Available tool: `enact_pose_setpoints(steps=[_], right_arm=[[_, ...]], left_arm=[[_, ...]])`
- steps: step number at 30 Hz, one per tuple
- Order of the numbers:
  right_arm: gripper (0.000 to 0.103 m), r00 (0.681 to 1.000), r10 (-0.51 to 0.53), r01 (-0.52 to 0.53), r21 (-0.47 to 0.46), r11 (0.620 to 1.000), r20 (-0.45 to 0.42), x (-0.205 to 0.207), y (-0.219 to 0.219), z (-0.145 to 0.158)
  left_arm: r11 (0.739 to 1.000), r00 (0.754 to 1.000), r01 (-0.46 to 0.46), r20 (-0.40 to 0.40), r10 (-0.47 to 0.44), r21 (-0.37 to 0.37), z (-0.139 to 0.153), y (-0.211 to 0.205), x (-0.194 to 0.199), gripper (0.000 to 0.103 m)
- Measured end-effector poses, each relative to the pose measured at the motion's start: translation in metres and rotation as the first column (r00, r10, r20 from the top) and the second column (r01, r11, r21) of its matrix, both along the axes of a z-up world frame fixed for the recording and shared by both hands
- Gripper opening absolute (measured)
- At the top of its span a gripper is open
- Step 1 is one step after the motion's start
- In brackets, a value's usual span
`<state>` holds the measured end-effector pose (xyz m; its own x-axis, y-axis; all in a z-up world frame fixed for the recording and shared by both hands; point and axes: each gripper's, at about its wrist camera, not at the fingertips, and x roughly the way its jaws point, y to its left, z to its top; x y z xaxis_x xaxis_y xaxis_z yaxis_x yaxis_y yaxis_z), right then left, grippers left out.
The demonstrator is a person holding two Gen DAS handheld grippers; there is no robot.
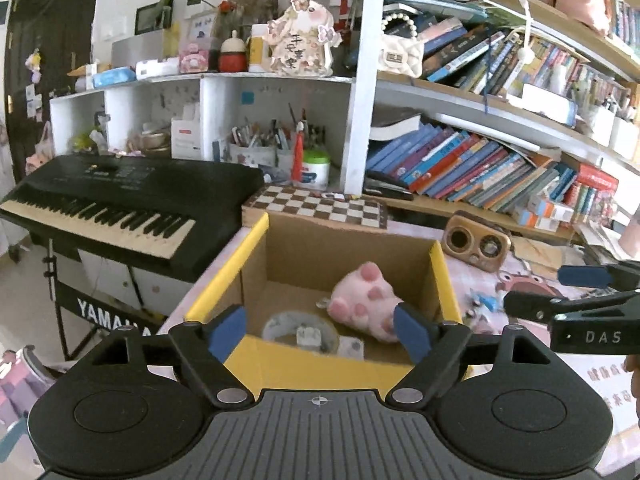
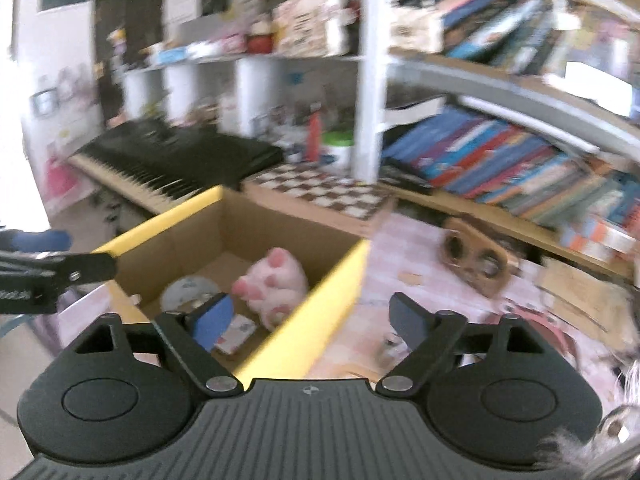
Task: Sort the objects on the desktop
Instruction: 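Withdraw both open tools from the yellow box back over the desk mat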
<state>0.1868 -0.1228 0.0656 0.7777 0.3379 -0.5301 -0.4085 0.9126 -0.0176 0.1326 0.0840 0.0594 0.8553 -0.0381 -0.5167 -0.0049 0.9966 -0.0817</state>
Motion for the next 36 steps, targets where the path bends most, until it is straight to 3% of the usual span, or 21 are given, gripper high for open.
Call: enact_pose_setpoints(steps=[7,14,22,28,36], right_arm=[[0.085,0.981,-0.193,0.192,0.073,0.979,0.000,-0.047,-0.025,-0.014],[0.085,0.957,-0.289,0.287,0.092,0.954,0.014,-0.093,-0.035,-0.027],[0.086,0.951,-0.307,0.304,0.079,0.950,0.027,-0.135,-0.029,-0.040],[0.087,0.959,-0.281,0.279,0.049,0.959,0.033,-0.155,-0.021,-0.048],[0.088,0.968,-0.249,0.249,0.032,0.968,0.005,-0.171,-0.013,-0.054]], left_arm=[[1.000,0.999,-0.031,0.027,0.031,0.004,-0.008,-0.005,-0.035,0.087],[0.999,0.998,-0.041,0.046,0.041,0.001,-0.013,-0.010,-0.064,0.089],[0.996,0.998,-0.055,0.035,0.052,0.075,-0.025,-0.024,-0.092,0.090],[0.994,0.997,-0.081,0.009,0.081,0.079,-0.036,-0.026,-0.111,0.095],[0.994,1.000,-0.008,-0.014,0.010,0.105,-0.041,-0.035,-0.124,0.096]])
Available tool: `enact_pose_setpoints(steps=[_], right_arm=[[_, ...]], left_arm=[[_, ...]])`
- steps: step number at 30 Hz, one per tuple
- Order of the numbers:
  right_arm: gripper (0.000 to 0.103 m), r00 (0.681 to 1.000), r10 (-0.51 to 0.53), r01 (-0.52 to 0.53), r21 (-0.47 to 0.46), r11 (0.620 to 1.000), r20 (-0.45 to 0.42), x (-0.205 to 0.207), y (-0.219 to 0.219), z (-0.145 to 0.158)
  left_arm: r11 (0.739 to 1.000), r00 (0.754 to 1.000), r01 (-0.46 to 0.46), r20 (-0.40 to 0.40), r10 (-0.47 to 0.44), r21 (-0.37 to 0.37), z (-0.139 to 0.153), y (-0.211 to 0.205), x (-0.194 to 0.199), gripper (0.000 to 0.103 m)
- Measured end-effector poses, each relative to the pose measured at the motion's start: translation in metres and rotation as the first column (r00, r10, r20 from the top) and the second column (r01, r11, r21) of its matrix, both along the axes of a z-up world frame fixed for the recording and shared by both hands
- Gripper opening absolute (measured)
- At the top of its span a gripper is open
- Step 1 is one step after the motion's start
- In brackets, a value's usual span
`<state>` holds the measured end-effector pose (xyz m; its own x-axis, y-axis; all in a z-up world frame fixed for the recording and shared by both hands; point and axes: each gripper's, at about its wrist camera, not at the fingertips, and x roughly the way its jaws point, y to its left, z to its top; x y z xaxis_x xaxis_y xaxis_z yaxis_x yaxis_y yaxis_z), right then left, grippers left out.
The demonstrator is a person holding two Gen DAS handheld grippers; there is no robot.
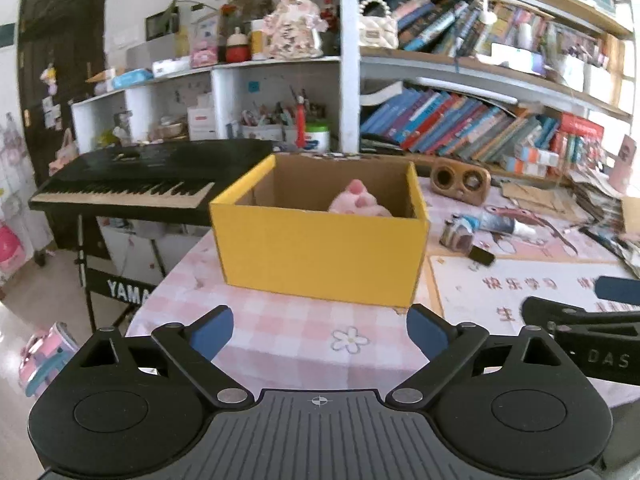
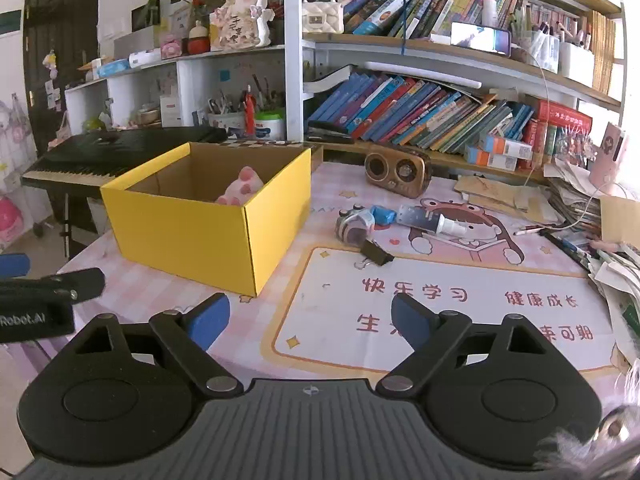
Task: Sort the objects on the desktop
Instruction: 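Withdraw both open tools from the yellow box back over the desk mat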
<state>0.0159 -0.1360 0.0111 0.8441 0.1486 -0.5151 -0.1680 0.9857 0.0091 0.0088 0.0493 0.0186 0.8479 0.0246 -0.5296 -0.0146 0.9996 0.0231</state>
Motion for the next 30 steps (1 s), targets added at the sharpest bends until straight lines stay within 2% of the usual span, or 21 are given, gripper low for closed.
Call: enact_pose_setpoints(steps=[5,19,30], right_arm=[[0.094,1.000,0.018,-0.018,0.000,1.000,-0.018,-0.008,0.004,-0.003],[0.096,0.996,-0.022,0.021,-0.023,1.000,-0.088,-0.016,-0.004,-0.012],[0.096,0.989,-0.087,0.085,-0.027,0.996,-0.119,-0.016,-0.026,-0.019]], left_arm=[[0.999,0.999,0.030,-0.022,-0.030,0.015,-0.004,-0.004,-0.004,0.096],[0.997,0.994,0.068,-0.086,-0.070,-0.021,-0.015,-0.010,-0.005,0.096],[0.990,0.982,0.143,-0.122,-0.144,-0.022,-0.022,-0.037,0.010,0.096]])
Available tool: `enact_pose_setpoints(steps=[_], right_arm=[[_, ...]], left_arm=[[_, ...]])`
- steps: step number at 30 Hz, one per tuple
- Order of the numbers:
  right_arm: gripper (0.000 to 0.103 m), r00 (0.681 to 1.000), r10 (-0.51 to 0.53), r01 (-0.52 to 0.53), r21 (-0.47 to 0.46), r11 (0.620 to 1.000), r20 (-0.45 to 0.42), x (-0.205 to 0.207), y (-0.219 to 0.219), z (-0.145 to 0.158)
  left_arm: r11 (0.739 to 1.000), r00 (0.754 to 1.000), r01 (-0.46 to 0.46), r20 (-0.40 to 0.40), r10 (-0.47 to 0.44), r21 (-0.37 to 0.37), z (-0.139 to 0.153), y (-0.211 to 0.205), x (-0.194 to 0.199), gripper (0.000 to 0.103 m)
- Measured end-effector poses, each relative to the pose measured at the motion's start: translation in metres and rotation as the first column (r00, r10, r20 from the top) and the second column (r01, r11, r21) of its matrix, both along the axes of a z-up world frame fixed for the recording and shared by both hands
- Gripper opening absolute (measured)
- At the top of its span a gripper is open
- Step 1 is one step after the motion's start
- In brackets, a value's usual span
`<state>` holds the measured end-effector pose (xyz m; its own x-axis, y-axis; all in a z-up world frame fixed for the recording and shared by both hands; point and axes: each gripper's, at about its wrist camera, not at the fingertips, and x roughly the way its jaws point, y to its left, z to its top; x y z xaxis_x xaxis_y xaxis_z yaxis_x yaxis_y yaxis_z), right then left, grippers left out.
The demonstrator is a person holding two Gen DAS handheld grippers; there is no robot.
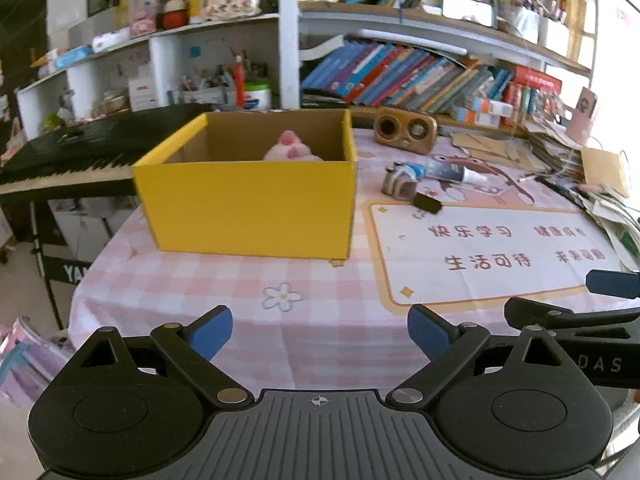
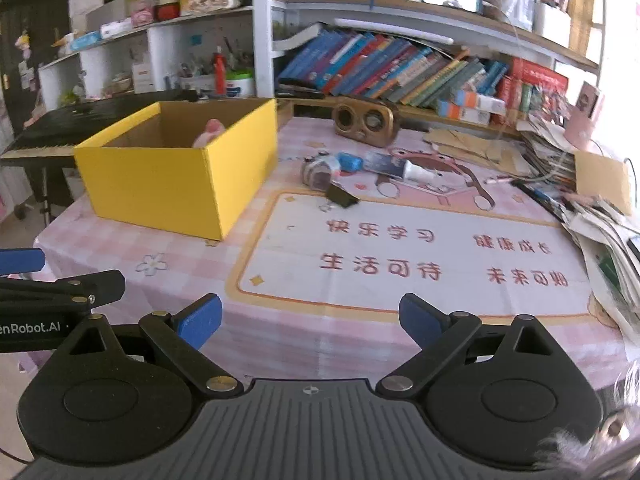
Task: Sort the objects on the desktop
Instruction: 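Withdraw both open tools from the yellow box back over the desk mat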
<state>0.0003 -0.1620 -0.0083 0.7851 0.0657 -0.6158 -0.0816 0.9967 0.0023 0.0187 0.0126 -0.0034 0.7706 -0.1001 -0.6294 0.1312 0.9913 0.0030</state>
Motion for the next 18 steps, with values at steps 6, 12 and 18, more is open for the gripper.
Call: enact_pose_setpoints(steps=[6,12,18], right_arm=[[0.096,0.999,-0.051,0.052,0.001,0.999,-0.013,0.008,-0.022,-0.002],[0.096,0.995,-0.101,0.101,-0.002,0.995,-0.020,0.020,-0.053,0.000],[0.096,0.991,-0.126,0.126,-0.011,0.992,-0.048,0.034,-0.080,-0.003]], left_arm=[[0.999,0.999,0.051,-0.005,-0.051,0.002,-0.001,-0.026,0.016,0.096],[0.995,0.995,0.104,-0.004,-0.104,0.001,-0.001,-0.058,0.031,0.096],[0.992,0.992,0.126,-0.024,-0.127,-0.018,-0.006,-0.082,0.045,0.096]])
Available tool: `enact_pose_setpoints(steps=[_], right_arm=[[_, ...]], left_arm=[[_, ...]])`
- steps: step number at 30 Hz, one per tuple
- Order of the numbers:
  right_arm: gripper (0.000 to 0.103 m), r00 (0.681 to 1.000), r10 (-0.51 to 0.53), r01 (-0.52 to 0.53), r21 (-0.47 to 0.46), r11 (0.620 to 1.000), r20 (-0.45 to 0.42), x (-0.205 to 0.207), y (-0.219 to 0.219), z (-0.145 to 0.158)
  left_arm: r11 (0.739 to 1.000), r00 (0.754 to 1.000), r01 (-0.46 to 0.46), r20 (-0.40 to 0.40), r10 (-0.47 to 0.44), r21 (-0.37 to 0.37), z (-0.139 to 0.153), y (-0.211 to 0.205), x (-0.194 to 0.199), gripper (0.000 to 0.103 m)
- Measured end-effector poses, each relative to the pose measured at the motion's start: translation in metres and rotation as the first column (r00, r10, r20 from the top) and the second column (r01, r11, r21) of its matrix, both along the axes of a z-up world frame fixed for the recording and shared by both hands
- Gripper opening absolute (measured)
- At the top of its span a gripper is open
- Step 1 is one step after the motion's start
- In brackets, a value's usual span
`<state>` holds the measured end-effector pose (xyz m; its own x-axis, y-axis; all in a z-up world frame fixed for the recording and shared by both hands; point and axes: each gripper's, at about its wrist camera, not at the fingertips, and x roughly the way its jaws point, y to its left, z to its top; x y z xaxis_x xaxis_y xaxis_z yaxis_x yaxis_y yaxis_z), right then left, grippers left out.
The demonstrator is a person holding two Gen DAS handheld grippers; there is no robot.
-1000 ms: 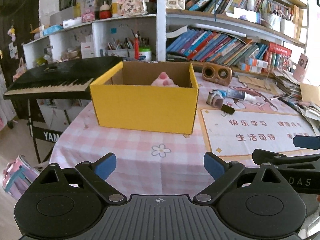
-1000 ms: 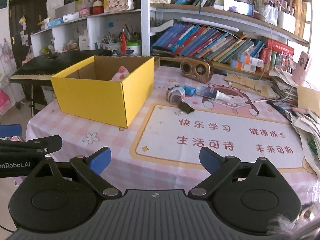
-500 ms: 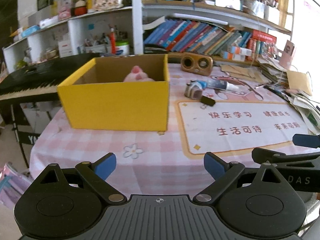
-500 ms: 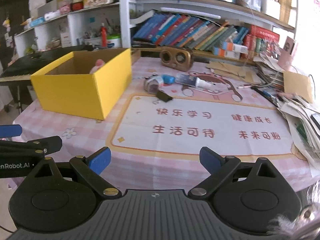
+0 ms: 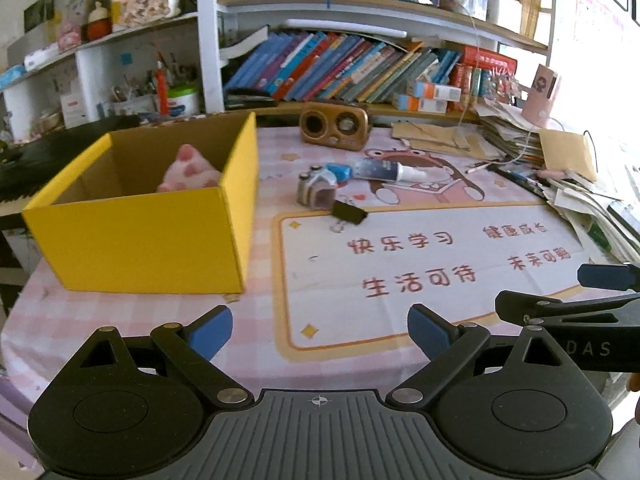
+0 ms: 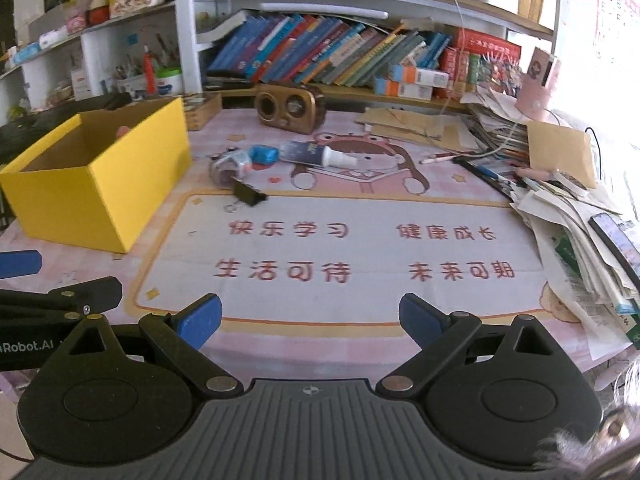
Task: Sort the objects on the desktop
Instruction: 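Withdraw both open tools from the yellow box back over the desk mat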
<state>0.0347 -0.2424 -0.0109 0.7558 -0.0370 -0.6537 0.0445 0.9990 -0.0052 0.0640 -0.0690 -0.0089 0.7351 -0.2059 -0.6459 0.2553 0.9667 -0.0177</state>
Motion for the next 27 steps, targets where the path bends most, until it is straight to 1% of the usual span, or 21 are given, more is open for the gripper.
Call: enact_pose_setpoints(steps=[5,9,19,27], right_arm=[[0.096,1.000,-0.009,0.009,-0.016,1.000,-0.015,0.012,-0.017,-0.001],[0.096,1.000,-0.013,0.013,-0.020,1.000,-0.022,0.025,-0.029,-0.001],[0.096,0.999,0.022,-0.022,-0.009,1.000,-0.044,0.069,-0.058,-0.006],[0.096,0.997,0.055,-0.054,0.034,0.998,-0.045,0.107,-0.085,-0.011]], left_arm=[[1.000,1.000,0.012,-0.024,-0.013,-0.009,-0.005,-0.017,0.013,0.096],[1.000,0.999,0.020,-0.028,-0.020,-0.009,-0.007,-0.029,0.024,0.096],[1.000,0.998,-0.025,-0.057,0.025,0.001,-0.014,-0.058,0.062,0.096],[0.998,0.995,-0.068,-0.077,0.069,0.014,-0.018,-0.077,0.090,0.096]])
